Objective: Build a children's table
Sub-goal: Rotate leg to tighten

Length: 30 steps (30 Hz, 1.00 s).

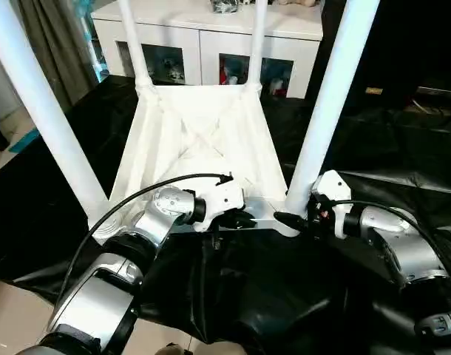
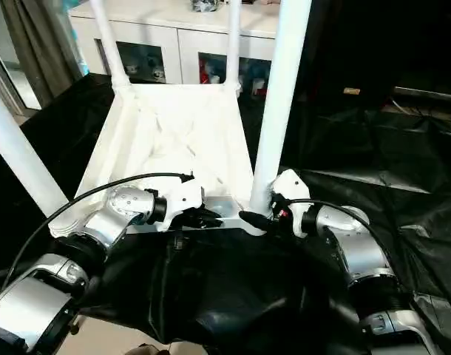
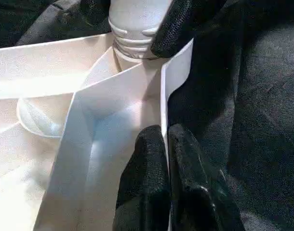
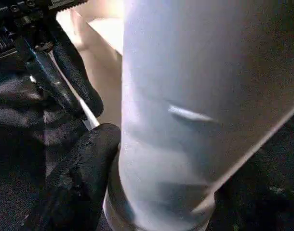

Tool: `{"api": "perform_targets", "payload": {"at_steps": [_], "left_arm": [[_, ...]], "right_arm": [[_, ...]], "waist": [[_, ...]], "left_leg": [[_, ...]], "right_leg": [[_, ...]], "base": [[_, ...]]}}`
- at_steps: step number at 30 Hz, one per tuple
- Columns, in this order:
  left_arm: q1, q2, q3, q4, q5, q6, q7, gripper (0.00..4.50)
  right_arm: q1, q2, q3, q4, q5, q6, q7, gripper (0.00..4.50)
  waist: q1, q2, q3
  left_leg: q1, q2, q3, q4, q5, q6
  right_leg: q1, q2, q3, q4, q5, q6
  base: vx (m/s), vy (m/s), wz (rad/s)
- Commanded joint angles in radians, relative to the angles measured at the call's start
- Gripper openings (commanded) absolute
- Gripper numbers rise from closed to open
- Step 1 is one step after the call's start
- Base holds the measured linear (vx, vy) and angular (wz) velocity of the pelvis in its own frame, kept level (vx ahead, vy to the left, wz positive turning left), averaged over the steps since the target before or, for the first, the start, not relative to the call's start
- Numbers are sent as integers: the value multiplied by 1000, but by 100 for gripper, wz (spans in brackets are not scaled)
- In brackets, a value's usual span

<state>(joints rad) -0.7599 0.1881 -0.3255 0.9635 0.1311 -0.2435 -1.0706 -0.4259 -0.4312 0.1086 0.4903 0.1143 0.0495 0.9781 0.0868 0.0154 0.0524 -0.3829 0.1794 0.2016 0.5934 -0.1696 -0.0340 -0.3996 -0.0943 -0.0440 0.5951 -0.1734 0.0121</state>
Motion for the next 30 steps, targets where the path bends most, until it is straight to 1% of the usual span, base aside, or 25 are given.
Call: {"api": "perform_targets", "payload": {"at_steps": [1,4,6,7,8,9,10,11,12,13,14,15,16,17,19,20,21,23,24,25,26,27,28,29,30], "left_arm": [[30,12,-12,31,19,20,-1,0],[32,14,-3,28,12,30,7,0],[16,-20,50,34,-20,87,105,0],[15,-22,52,34,-21,89,111,0],[10,-32,61,36,-25,102,139,0],[-5,-55,69,46,-13,125,220,0],[-5,-56,69,46,-13,126,225,0],[-9,-62,71,47,-9,131,245,0],[-25,-92,82,57,-6,160,320,0],[-25,-92,82,57,-6,160,320,0],[-36,-115,89,65,-6,174,361,0],[-45,-135,94,72,-4,184,398,0],[-55,-156,98,76,-2,192,433,0],[-61,-171,100,77,1,199,457,0],[-66,-187,95,77,10,192,478,0],[-67,-187,94,77,10,191,478,0],[-67,-191,86,77,14,184,470,0],[-64,-187,81,72,15,174,456,0],[-47,-167,73,50,13,151,401,0],[-47,-166,73,50,13,151,400,0],[-39,-156,71,40,11,140,378,0],[-33,-145,68,33,7,129,352,0],[-24,-126,64,21,1,110,307,0],[-18,-113,60,14,-4,98,277,0],[-12,-99,58,7,-8,88,248,0]], "right_arm": [[-5,11,0,19,0,-3,3,277],[6,29,0,31,7,-3,-13,265],[13,96,-27,94,-5,-13,-150,264],[13,100,-30,97,-5,-12,-160,264],[12,120,-40,114,-7,-11,-203,264],[3,170,-68,155,-10,-2,-318,264],[2,173,-70,156,-10,-1,-324,264],[0,185,-77,165,-10,3,-352,264],[-20,230,-103,207,-16,19,-472,264],[-20,230,-103,207,-16,19,-472,263],[-36,260,-117,235,-20,27,-549,263],[-50,286,-125,257,-23,34,-604,262],[-69,321,-125,280,-31,39,-651,262],[-83,346,-125,298,-38,39,-684,262],[-98,384,-104,301,-45,21,-670,262],[-98,385,-102,300,-45,18,-667,262],[-103,398,-81,291,-51,-9,-635,316],[-105,402,-78,278,-41,-13,-608,328],[-106,387,-64,246,-29,-29,-532,328],[-106,386,-64,245,-29,-29,-531,334],[-104,375,-58,231,-24,-32,-500,365],[-103,358,-52,217,-23,-34,-466,374],[-94,324,-39,189,-19,-29,-401,378],[-88,302,-31,171,-16,-27,-358,378],[-82,278,-23,152,-13,-23,-318,378]], "waist": [[-2,-17,-56],[-4,-16,-56],[-9,-16,-55],[-14,-16,-52],[-20,-18,-52],[-28,-19,-50],[-35,-17,-49],[-38,-16,-47],[-43,-14,-48],[-50,-13,-47],[-52,-8,-47],[-57,-8,-48],[-60,2,-50],[-64,3,-49],[-71,2,-50],[-71,2,-51],[-66,3,-51],[-65,3,-51],[-64,2,-52],[-63,-3,-52],[-62,-1,-52],[-63,-3,-52],[-63,-12,-52],[-57,-9,-53],[-56,-12,-52]], "left_leg": [[25,53,-29,-85,-379,19],[24,53,-30,-86,-382,17],[24,52,-29,-86,-396,11],[26,50,-33,-88,-413,-1],[23,49,-35,-89,-419,-6],[23,48,-40,-93,-442,-12],[33,47,-40,-90,-473,-20],[34,45,-41,-89,-489,-19],[35,44,-44,-89,-498,-21],[33,43,-48,-92,-512,-28],[33,43,-51,-93,-522,-31],[37,42,-53,-95,-542,-33],[38,41,-55,-97,-550,-34],[39,42,-54,-99,-562,-37],[40,41,-57,-102,-594,-33],[39,40,-57,-103,-588,-28],[44,40,-51,-102,-580,-16],[42,39,-49,-102,-573,-12],[41,39,-47,-102,-569,-7],[34,40,-48,-103,-552,4],[31,40,-48,-104,-543,6],[25,41,-48,-106,-525,10],[25,40,-46,-105,-513,16],[28,40,-44,-102,-500,26],[28,41,-43,-102,-488,32]], "right_leg": [[26,-61,31,-91,-406,-204],[25,-62,31,-92,-418,-201],[20,-63,32,-92,-435,-203],[19,-64,29,-97,-473,-195],[20,-64,28,-97,-489,-188],[21,-63,23,-102,-535,-167],[11,-61,24,-108,-569,-156],[8,-62,23,-113,-596,-148],[8,-63,22,-116,-623,-136],[10,-60,17,-119,-640,-124],[11,-61,15,-120,-645,-118],[11,-59,9,-125,-643,-110],[11,-58,9,-127,-627,-112],[8,-57,9,-129,-619,-114],[15,-55,0,-134,-607,-105],[15,-56,0,-135,-596,-106],[10,-57,3,-139,-573,-115],[10,-58,4,-138,-562,-120],[11,-59,5,-137,-554,-124],[17,-61,6,-134,-552,-123],[19,-62,7,-133,-549,-125],[24,-62,7,-130,-540,-124],[24,-63,6,-133,-548,-122],[25,-65,7,-135,-556,-119],[25,-67,8,-137,-556,-120]], "base": [[0,0,0],[0,0,0],[0,0,0],[0,0,0],[0,0,0],[0,0,0],[0,0,0],[0,0,0],[0,0,0],[0,0,0],[0,0,0],[0,0,0],[0,0,0],[0,0,0],[0,0,0],[0,0,0],[0,0,0],[0,0,0],[0,0,0],[0,0,0],[0,0,0],[0,0,0],[0,0,0],[0,0,0],[0,0,0]]}}
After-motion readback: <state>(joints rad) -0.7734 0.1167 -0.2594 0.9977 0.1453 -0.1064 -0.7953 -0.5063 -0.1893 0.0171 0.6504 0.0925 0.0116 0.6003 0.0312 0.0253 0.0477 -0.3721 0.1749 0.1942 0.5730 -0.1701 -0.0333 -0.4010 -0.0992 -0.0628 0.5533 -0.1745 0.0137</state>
